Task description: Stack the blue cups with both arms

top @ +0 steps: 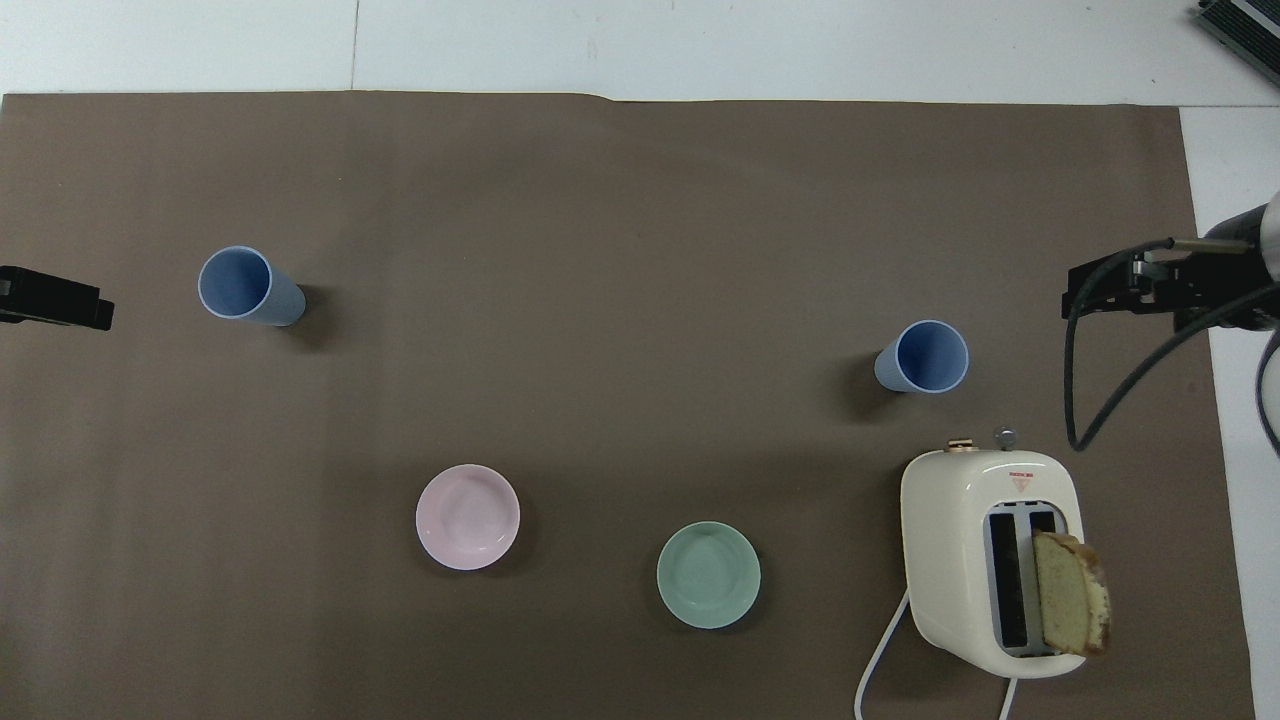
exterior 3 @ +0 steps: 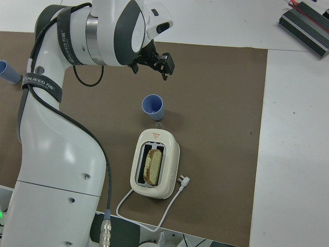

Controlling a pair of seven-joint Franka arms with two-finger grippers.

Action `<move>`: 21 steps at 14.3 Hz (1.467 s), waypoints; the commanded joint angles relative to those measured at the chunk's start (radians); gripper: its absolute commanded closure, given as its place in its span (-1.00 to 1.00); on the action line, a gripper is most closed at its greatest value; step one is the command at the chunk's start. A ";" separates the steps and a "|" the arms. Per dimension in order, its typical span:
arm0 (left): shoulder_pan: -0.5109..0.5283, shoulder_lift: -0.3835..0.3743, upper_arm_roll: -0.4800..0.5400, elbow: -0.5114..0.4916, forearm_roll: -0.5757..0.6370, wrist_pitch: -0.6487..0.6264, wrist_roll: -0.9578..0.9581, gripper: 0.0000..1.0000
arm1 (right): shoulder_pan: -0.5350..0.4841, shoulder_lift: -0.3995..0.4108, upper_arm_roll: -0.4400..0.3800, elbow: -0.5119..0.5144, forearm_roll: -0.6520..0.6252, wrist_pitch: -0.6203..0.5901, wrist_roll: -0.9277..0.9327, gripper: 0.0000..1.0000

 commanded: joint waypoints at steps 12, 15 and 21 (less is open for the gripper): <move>-0.006 -0.019 0.006 -0.024 -0.005 0.033 0.006 -1.00 | -0.014 -0.026 0.006 -0.032 -0.012 0.023 -0.026 -1.00; 0.000 -0.019 0.007 -0.024 -0.005 0.045 0.006 -1.00 | -0.016 -0.024 0.006 -0.032 -0.012 0.023 -0.027 -1.00; 0.001 0.000 0.006 -0.024 -0.006 0.105 0.008 -1.00 | -0.016 -0.026 0.006 -0.032 -0.012 0.023 -0.027 -1.00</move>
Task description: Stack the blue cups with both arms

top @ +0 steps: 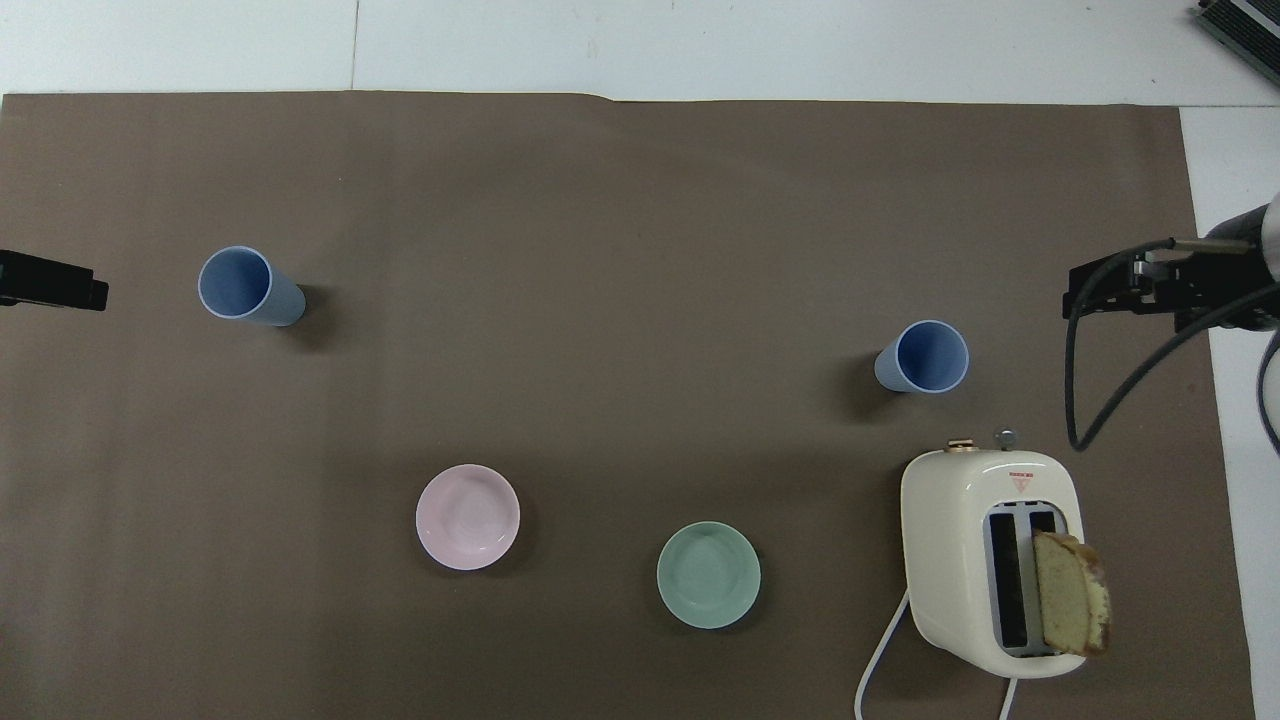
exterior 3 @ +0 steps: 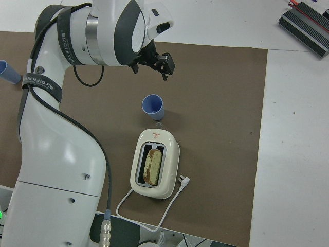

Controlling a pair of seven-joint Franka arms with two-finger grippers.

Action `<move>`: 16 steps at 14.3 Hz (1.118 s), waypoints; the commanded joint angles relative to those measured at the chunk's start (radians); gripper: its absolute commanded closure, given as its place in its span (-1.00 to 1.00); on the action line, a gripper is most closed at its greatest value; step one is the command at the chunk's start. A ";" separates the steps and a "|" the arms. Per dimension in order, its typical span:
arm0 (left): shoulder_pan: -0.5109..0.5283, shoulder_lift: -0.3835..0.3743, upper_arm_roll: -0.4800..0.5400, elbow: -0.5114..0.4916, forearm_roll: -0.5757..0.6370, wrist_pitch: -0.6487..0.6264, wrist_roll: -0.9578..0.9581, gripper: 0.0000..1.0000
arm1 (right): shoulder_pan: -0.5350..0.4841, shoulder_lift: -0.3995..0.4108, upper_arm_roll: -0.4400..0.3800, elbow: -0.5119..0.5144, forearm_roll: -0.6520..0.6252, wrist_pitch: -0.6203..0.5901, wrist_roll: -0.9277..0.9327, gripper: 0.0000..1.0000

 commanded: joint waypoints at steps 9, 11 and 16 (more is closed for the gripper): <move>0.037 0.066 0.005 -0.113 -0.009 0.198 0.012 -1.00 | -0.016 -0.025 0.007 -0.031 -0.012 0.025 -0.027 -1.00; 0.054 0.069 0.003 -0.176 -0.012 0.268 0.021 -1.00 | -0.016 -0.024 0.007 -0.031 -0.010 0.028 -0.029 -1.00; 0.090 0.126 0.005 -0.275 -0.051 0.414 0.078 -1.00 | -0.017 -0.024 0.007 -0.033 -0.010 0.036 -0.029 -1.00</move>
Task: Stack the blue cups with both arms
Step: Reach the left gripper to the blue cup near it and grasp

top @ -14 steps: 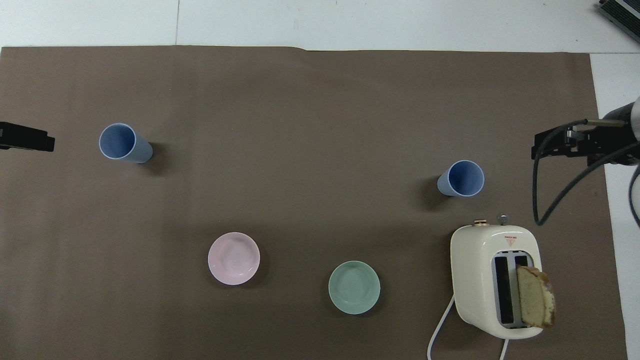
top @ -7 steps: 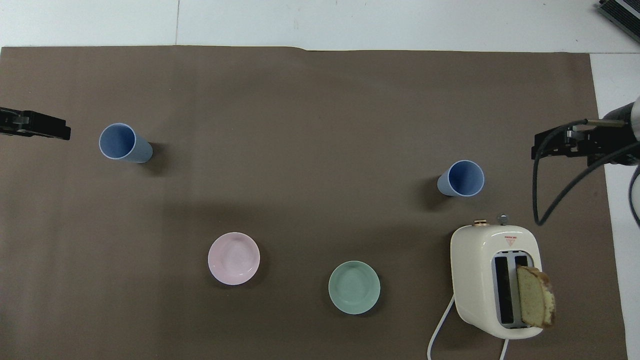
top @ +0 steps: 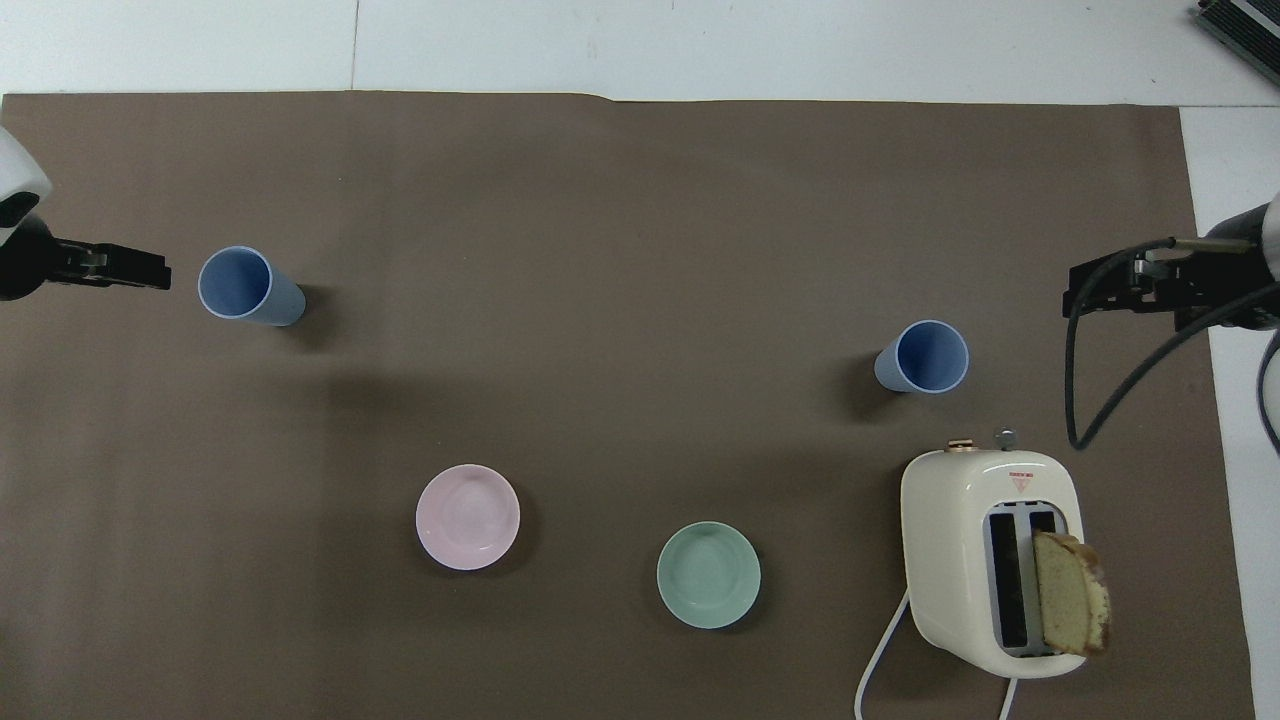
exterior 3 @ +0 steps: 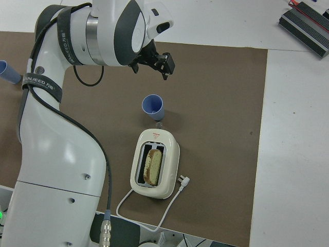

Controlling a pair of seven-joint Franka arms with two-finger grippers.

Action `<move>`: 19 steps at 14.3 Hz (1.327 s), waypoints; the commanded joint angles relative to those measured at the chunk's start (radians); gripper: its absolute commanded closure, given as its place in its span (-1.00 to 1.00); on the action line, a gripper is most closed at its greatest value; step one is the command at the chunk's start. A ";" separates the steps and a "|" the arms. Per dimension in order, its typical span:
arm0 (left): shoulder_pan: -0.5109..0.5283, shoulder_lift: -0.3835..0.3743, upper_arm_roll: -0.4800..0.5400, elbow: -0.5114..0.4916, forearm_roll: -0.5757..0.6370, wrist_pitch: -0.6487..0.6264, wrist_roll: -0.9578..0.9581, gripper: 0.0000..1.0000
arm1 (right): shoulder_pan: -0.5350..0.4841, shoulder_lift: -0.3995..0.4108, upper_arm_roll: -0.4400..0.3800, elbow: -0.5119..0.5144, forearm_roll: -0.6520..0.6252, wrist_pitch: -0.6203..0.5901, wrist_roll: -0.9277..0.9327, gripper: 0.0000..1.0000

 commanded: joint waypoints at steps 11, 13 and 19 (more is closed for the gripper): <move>0.022 0.178 -0.007 -0.067 -0.123 0.226 0.040 -0.87 | -0.025 -0.024 0.007 -0.033 -0.005 0.032 -0.029 -1.00; 0.022 0.185 -0.007 -0.073 -0.133 0.228 0.042 -0.72 | -0.025 -0.024 0.007 -0.033 -0.007 0.032 -0.029 -1.00; 0.023 0.181 -0.007 -0.087 -0.137 0.213 0.040 0.29 | -0.025 -0.024 0.005 -0.033 -0.007 0.033 -0.030 -1.00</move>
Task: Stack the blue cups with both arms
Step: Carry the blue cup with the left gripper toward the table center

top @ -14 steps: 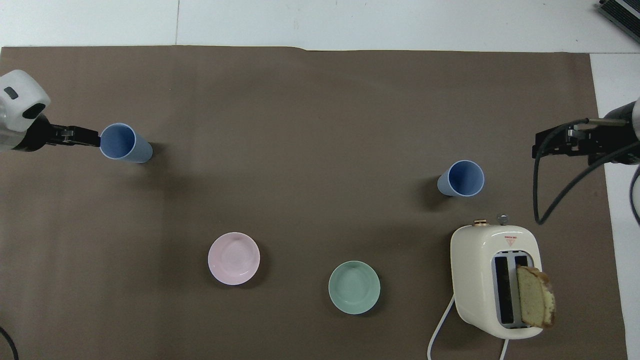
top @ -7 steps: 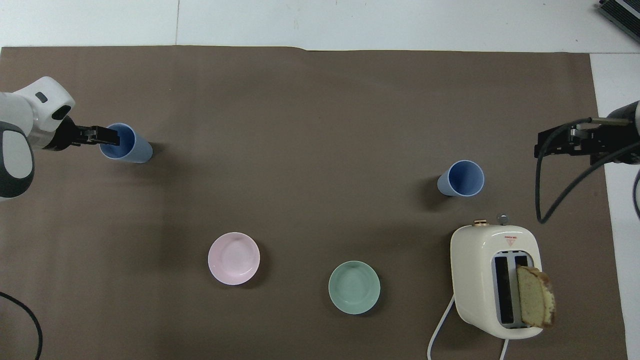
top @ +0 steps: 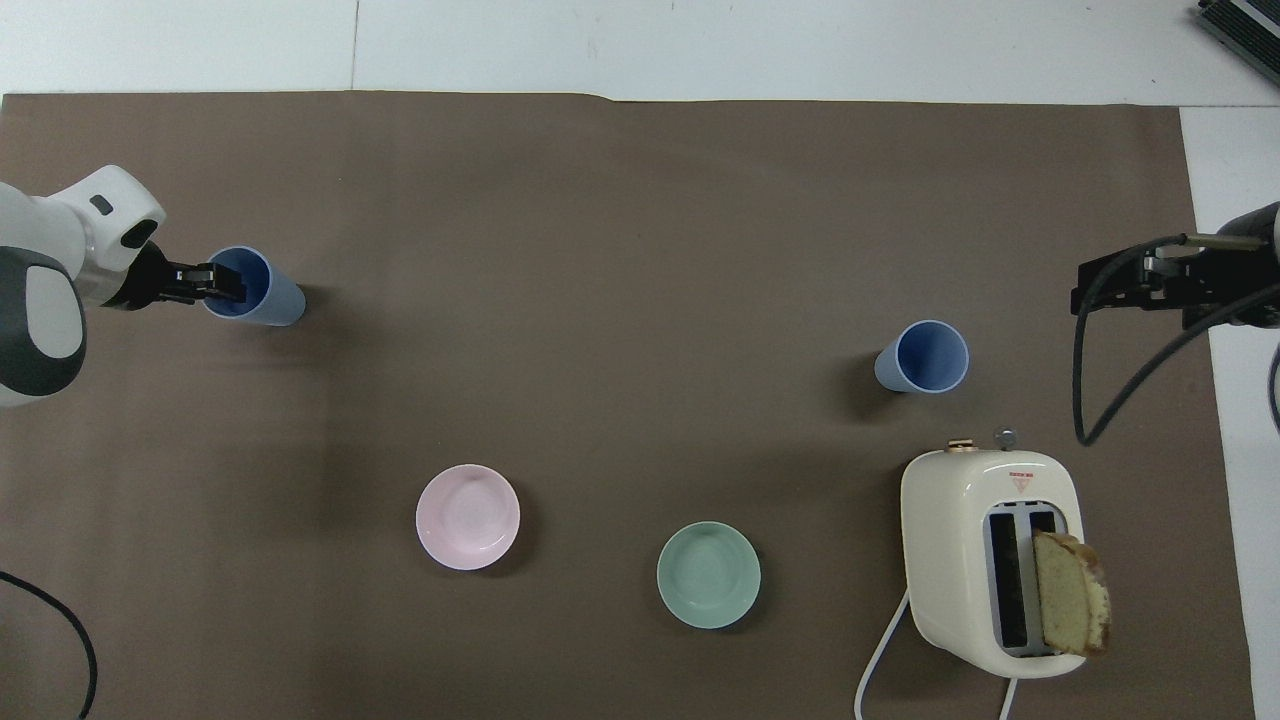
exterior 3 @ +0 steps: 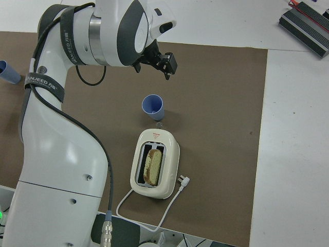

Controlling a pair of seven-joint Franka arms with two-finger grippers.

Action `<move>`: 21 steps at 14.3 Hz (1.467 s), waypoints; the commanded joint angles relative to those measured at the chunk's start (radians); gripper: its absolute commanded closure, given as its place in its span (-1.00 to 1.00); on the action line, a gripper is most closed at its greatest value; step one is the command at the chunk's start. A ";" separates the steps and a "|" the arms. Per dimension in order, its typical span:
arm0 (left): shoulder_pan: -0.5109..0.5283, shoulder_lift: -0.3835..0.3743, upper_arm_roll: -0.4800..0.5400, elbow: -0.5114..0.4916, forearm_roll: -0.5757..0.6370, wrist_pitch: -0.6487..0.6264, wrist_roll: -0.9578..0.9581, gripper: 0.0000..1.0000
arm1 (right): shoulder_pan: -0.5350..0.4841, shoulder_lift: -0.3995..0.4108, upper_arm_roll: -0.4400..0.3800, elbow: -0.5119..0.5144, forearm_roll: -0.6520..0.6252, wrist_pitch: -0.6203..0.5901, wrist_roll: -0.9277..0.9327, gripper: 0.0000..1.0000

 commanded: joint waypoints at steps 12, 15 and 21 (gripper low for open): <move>-0.073 -0.066 -0.013 0.031 -0.010 -0.074 -0.085 1.00 | -0.014 -0.024 0.008 -0.032 -0.007 0.028 -0.030 -1.00; -0.194 -0.067 -0.013 0.029 -0.005 -0.057 -0.257 1.00 | -0.016 -0.024 0.006 -0.032 -0.007 0.028 -0.030 -1.00; -0.417 -0.055 -0.014 0.020 0.075 0.002 -0.567 1.00 | -0.014 -0.024 0.008 -0.032 -0.007 0.028 -0.029 -1.00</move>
